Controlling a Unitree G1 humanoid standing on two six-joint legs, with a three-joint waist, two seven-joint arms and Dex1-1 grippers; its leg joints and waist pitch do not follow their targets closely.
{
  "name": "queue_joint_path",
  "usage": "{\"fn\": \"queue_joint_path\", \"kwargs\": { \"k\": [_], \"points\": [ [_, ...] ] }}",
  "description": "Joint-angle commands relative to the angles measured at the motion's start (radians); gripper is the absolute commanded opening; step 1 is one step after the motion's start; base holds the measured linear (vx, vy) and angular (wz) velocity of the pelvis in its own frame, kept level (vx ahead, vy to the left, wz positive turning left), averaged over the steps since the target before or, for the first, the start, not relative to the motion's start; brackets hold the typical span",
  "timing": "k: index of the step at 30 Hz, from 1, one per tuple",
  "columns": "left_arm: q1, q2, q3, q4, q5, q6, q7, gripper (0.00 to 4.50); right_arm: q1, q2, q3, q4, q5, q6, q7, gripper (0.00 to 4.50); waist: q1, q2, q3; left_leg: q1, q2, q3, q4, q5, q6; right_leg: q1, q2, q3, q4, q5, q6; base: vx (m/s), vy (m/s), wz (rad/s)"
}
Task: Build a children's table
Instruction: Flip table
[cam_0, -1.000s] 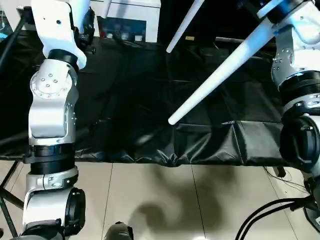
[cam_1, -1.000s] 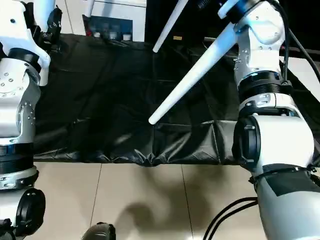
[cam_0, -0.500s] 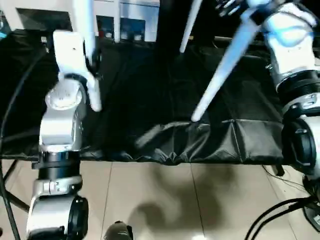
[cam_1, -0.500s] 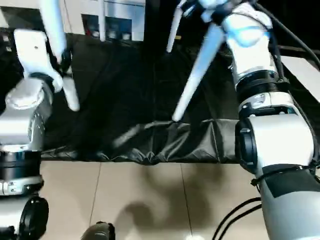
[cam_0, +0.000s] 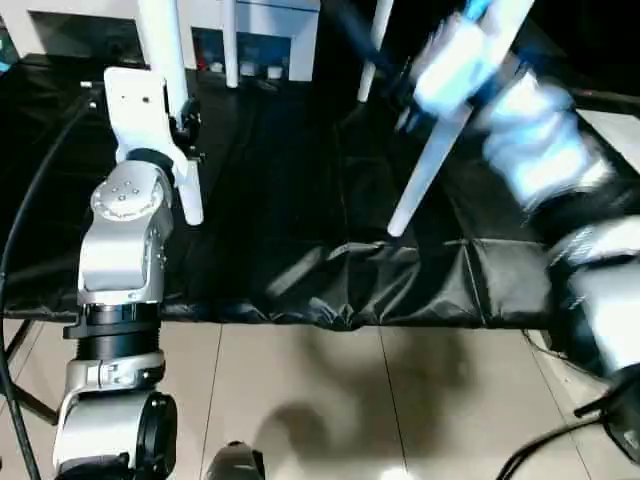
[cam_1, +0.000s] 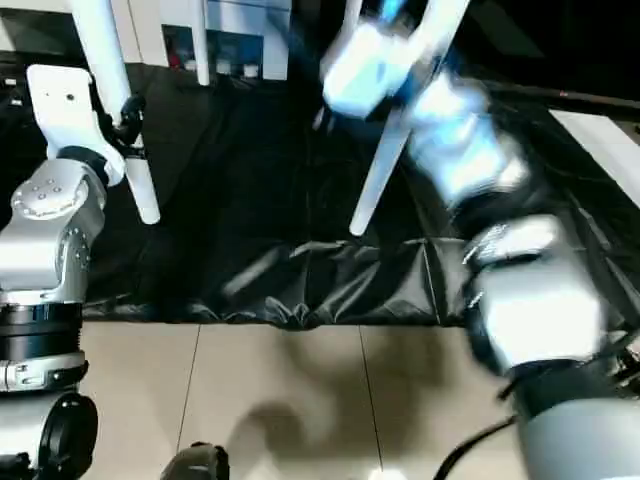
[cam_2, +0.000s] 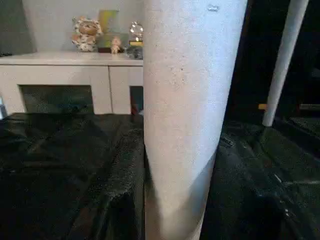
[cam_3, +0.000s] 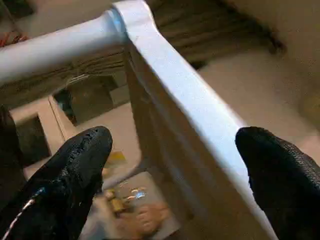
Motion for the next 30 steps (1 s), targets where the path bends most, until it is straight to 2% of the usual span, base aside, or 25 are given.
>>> {"fn": "queue_joint_path", "kwargs": {
  "k": [1,2,3,5,7,8,9,10,11,12,14,15,16,17,19,20,21,22,23,24,25,27,30],
  "points": [
    [-0.015,0.002,-0.023,-0.047,-0.017,-0.026,-0.028,1.72,0.050,0.011,-0.006,-0.045,0.064,0.036,0.037,4.50,-0.008,0.021,-0.092,0.075,0.025,-0.021,-0.061,-0.303,-0.021,0.020,-0.030,0.019,-0.061,0.047,-0.172,0.000,0.000,0.00],
    [-0.006,0.003,-0.025,-0.047,-0.012,-0.025,-0.023,1.72,0.106,0.033,0.004,-0.075,0.092,0.056,0.059,4.50,-0.010,0.018,-0.091,0.072,0.025,-0.020,-0.060,-0.286,-0.014,0.022,-0.028,0.019,-0.059,0.071,-0.174,0.000,0.000,0.00],
    [0.000,0.005,-0.026,-0.047,-0.009,-0.025,-0.023,1.72,0.133,0.042,0.010,-0.092,0.101,0.066,0.064,4.50,-0.007,0.021,-0.089,0.073,0.026,-0.019,-0.063,-0.288,-0.013,0.019,-0.028,0.019,-0.061,0.071,-0.173,0.000,0.000,0.00],
    [0.018,0.013,-0.035,-0.047,-0.003,-0.029,-0.034,1.72,0.210,0.064,0.024,-0.143,0.123,0.097,0.072,4.50,-0.009,0.022,-0.088,0.073,0.027,-0.022,-0.068,-0.311,-0.022,0.018,-0.029,0.018,-0.063,0.042,-0.169,0.000,0.000,0.00],
    [0.044,0.017,-0.029,-0.054,-0.004,-0.019,-0.034,2.42,0.292,0.086,0.035,-0.209,0.174,0.153,0.102,4.50,-0.010,0.021,-0.083,0.078,0.029,-0.023,-0.076,-0.369,-0.038,0.015,-0.031,0.020,-0.072,-0.031,-0.158,0.000,0.000,0.00],
    [0.055,0.019,-0.025,-0.059,-0.006,-0.011,-0.032,2.42,0.327,0.094,0.038,-0.243,0.194,0.184,0.117,4.50,-0.014,0.021,-0.081,0.075,0.029,-0.024,-0.079,-0.391,-0.046,0.014,-0.031,0.020,-0.074,-0.058,-0.154,0.000,0.000,0.00],
    [0.075,0.022,-0.017,-0.068,-0.009,-0.004,-0.031,2.42,0.373,0.105,0.037,-0.293,0.224,0.231,0.126,4.50,-0.015,0.016,-0.081,0.078,0.030,-0.026,-0.084,-0.424,-0.056,0.015,-0.032,0.020,-0.080,-0.104,-0.145,0.000,0.000,0.00],
    [0.075,0.022,-0.017,-0.068,-0.009,-0.004,-0.031,2.48,0.373,0.105,0.037,-0.293,0.224,0.231,0.126,4.50,-0.018,0.016,-0.079,0.077,0.030,-0.027,-0.087,-0.445,-0.067,0.013,-0.034,0.021,-0.083,-0.134,-0.138,0.000,0.000,0.00],
    [0.097,0.032,-0.015,-0.079,-0.008,0.002,-0.036,2.48,0.417,0.117,0.032,-0.346,0.257,0.290,0.135,4.50,-0.021,0.012,-0.078,0.076,0.029,-0.027,-0.088,-0.454,-0.069,0.013,-0.032,0.021,-0.086,-0.152,-0.133,0.000,0.000,0.00],
    [0.110,0.038,-0.016,-0.086,-0.006,0.005,-0.040,2.77,0.443,0.124,0.027,-0.382,0.279,0.329,0.142,4.50,-0.021,0.014,-0.076,0.078,0.028,-0.027,-0.090,-0.481,-0.077,0.009,-0.035,0.023,-0.091,-0.196,-0.124,0.000,0.000,0.00],
    [0.145,0.046,-0.009,-0.112,-0.016,0.015,-0.055,2.85,0.505,0.137,0.018,-0.483,0.334,0.435,0.152,4.50,-0.025,0.012,-0.075,0.076,0.029,-0.028,-0.094,-0.491,-0.084,0.008,-0.037,0.025,-0.095,-0.224,-0.112,0.000,0.000,0.00],
    [0.167,0.051,-0.009,-0.131,-0.017,0.021,-0.061,2.85,0.531,0.135,0.019,-0.525,0.345,0.480,0.151,4.50,-0.028,0.006,-0.075,0.079,0.029,-0.028,-0.093,-0.500,-0.087,0.005,-0.037,0.025,-0.098,-0.241,-0.110,0.000,0.000,0.00],
    [0.234,0.061,-0.003,-0.186,-0.019,0.041,-0.073,2.89,0.603,0.127,0.024,-0.642,0.369,0.599,0.144,4.50,-0.029,0.006,-0.073,0.075,0.031,-0.029,-0.097,-0.463,-0.082,0.012,-0.035,0.027,-0.095,-0.214,-0.107,0.000,0.000,0.00],
    [0.265,0.065,0.000,-0.211,-0.020,0.051,-0.075,3.20,0.636,0.123,0.026,-0.699,0.375,0.655,0.140,4.50,-0.030,0.007,-0.070,0.071,0.032,-0.029,-0.101,-0.462,-0.082,0.010,-0.036,0.026,-0.096,-0.215,-0.105,0.000,0.000,0.00],
    [0.346,0.070,0.017,-0.263,-0.023,0.041,-0.080,3.29,0.707,0.120,0.022,-0.817,0.419,0.767,0.120,4.50,-0.037,0.002,-0.070,0.073,0.029,-0.029,-0.102,-0.491,-0.094,0.009,-0.037,0.027,-0.104,-0.279,-0.085,0.000,0.000,0.00],
    [0.378,0.063,0.029,-0.287,-0.033,0.036,-0.081,3.29,0.735,0.121,0.015,-0.859,0.433,0.804,0.104,4.50,-0.038,0.003,-0.068,0.073,0.028,-0.029,-0.102,-0.500,-0.097,0.006,-0.038,0.028,-0.107,-0.293,-0.079,0.000,0.000,0.00],
    [0.450,0.028,0.063,-0.342,-0.090,0.018,-0.099,3.32,0.787,0.117,-0.004,-0.930,0.449,0.859,0.072,4.50,-0.040,0.005,-0.067,0.077,0.028,-0.030,-0.102,-0.523,-0.106,0.001,-0.038,0.029,-0.111,-0.323,-0.074,0.000,0.000,0.00],
    [0.465,0.019,0.071,-0.353,-0.102,0.012,-0.102,3.43,0.798,0.116,-0.008,-0.943,0.450,0.869,0.066,4.50,-0.042,0.002,-0.063,0.075,0.031,-0.032,-0.108,-0.543,-0.116,0.002,-0.039,0.028,-0.115,-0.338,-0.075,0.000,0.000,0.00],
    [0.509,-0.005,0.087,-0.387,-0.139,-0.003,-0.112,3.58,0.830,0.113,-0.018,-0.987,0.456,0.912,0.052,4.50,-0.044,0.005,-0.061,0.079,0.029,-0.032,-0.106,-0.576,-0.124,-0.005,-0.038,0.027,-0.120,-0.371,-0.071,0.000,0.000,0.00],
    [0.526,-0.015,0.092,-0.401,-0.155,-0.006,-0.118,3.58,0.841,0.111,-0.022,-1.002,0.461,0.931,0.047,4.50,-0.045,0.007,-0.060,0.092,0.028,-0.034,-0.103,-0.630,-0.135,-0.013,-0.038,0.028,-0.129,-0.415,-0.064,0.000,0.000,0.00],
    [0.592,-0.048,0.089,-0.476,-0.182,-0.028,-0.118,3.58,0.888,0.113,-0.044,-1.058,0.485,1.012,0.019,4.50,-0.048,0.007,-0.057,0.093,0.027,-0.037,-0.104,-0.665,-0.143,-0.014,-0.037,0.027,-0.134,-0.446,-0.058,0.000,0.000,0.00],
    [0.614,-0.060,0.085,-0.508,-0.180,-0.016,-0.106,3.58,0.907,0.113,-0.053,-1.079,0.509,1.036,0.010,4.50,-0.051,0.009,-0.055,0.091,0.030,-0.042,-0.112,-0.683,-0.148,-0.010,-0.035,0.025,-0.135,-0.441,-0.053,0.000,0.000,0.00],
    [0.680,-0.063,0.026,-0.605,-0.163,0.028,-0.099,3.58,0.968,0.099,-0.071,-1.159,0.530,1.102,0.009,4.50,-0.058,0.008,-0.050,0.092,0.028,-0.046,-0.113,-0.723,-0.157,-0.012,-0.034,0.022,-0.143,-0.481,-0.041,0.000,0.000,0.00]
  ]
}}
